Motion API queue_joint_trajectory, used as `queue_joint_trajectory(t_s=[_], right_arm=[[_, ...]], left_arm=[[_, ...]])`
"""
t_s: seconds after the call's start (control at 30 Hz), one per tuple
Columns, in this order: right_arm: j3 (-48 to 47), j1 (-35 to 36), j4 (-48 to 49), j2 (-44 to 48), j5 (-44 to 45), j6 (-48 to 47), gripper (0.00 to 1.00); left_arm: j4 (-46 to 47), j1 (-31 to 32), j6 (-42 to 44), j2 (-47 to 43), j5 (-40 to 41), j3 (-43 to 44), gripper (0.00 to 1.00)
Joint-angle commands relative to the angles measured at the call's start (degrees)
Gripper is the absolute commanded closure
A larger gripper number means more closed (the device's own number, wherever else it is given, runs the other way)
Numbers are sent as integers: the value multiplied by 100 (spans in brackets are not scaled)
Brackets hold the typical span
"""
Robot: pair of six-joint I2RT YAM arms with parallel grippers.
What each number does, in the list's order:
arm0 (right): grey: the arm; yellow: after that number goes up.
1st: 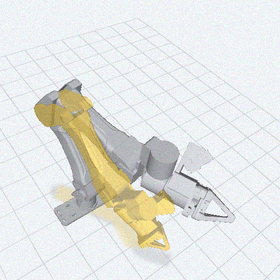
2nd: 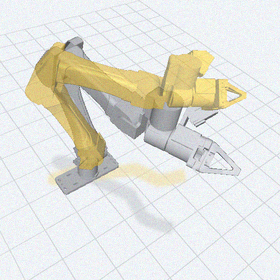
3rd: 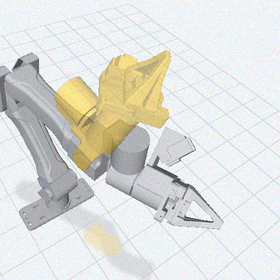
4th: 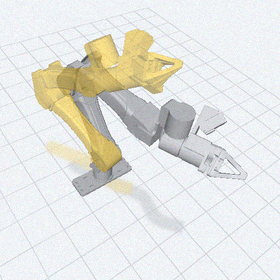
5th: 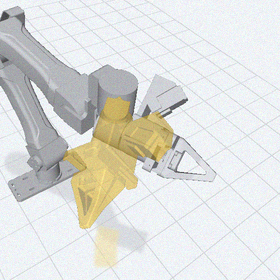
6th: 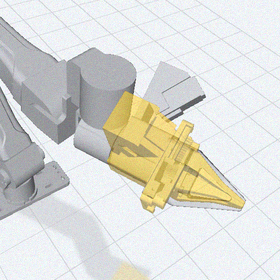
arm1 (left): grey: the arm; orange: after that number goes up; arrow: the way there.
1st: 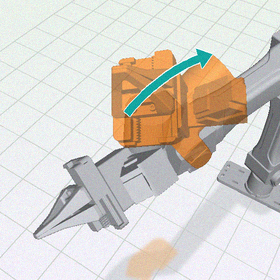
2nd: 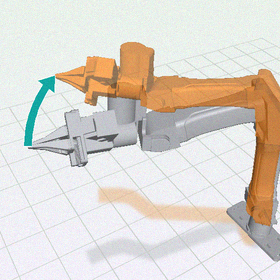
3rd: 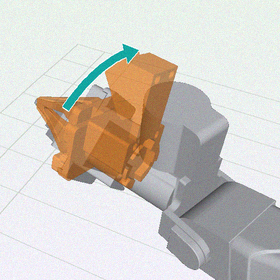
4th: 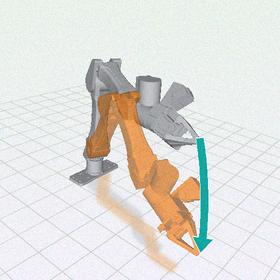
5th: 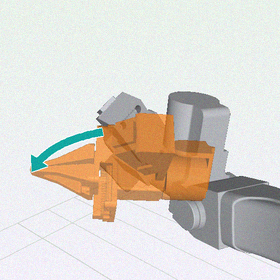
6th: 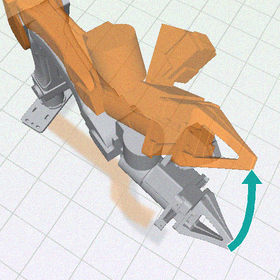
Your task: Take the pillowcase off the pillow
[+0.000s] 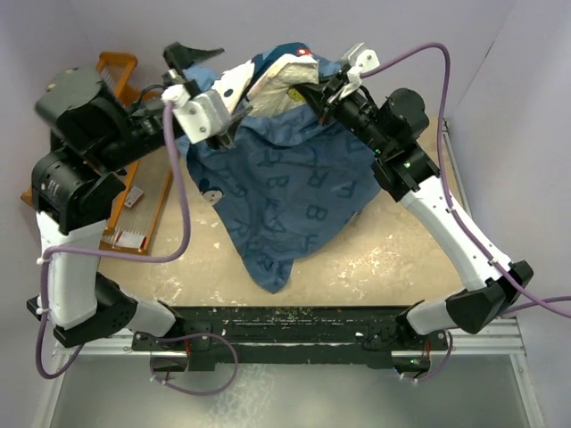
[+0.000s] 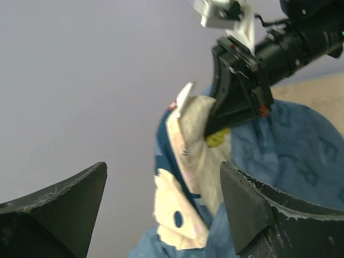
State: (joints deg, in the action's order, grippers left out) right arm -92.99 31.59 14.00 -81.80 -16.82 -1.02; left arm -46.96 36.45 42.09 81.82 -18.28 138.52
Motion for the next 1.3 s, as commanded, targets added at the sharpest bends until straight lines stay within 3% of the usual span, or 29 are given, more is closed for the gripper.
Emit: queue_joint_trajectory(t_s=[0.0, 0.1, 0.43, 0.63, 0.8, 0.87, 0.9, 1.0, 1.03, 1.17, 1.27], right_arm=[[-521, 297, 1059, 346, 392, -513, 100], [-502, 571, 746, 364, 333, -747, 100], [316, 955, 354, 726, 452, -1138, 100], [828, 971, 235, 1006, 623, -1333, 100], [986, 984, 197, 1089, 549, -1300, 100], [989, 1003, 170, 1101, 547, -1255, 100], [981, 1017, 125, 1089, 575, -1245, 100], [954, 1049, 33, 1083, 646, -1264, 100], [935, 1069, 2, 1079, 664, -1264, 100], [843, 1215, -109, 1008, 850, -1330, 100], [807, 1335, -218, 958, 1025, -1430, 100]], left_arm=[[-761, 19, -340, 243, -179, -215, 14], [-729, 23, -249, 260, 46, -623, 22], [978, 17, 245, -377, 1376, -2231, 73], [780, 13, 192, -732, 998, -2272, 78], [1109, 20, 369, -907, 1321, -2597, 87], [1071, 18, 161, -860, 1242, -2479, 83], [638, 16, 46, -787, 863, -2279, 74], [-493, 25, -151, -579, -76, -1788, 29], [-790, 25, -206, -497, -303, -1729, 22], [-1025, 25, -238, -343, -71, -2039, 15], [-302, 25, -230, -479, 543, -2476, 27]])
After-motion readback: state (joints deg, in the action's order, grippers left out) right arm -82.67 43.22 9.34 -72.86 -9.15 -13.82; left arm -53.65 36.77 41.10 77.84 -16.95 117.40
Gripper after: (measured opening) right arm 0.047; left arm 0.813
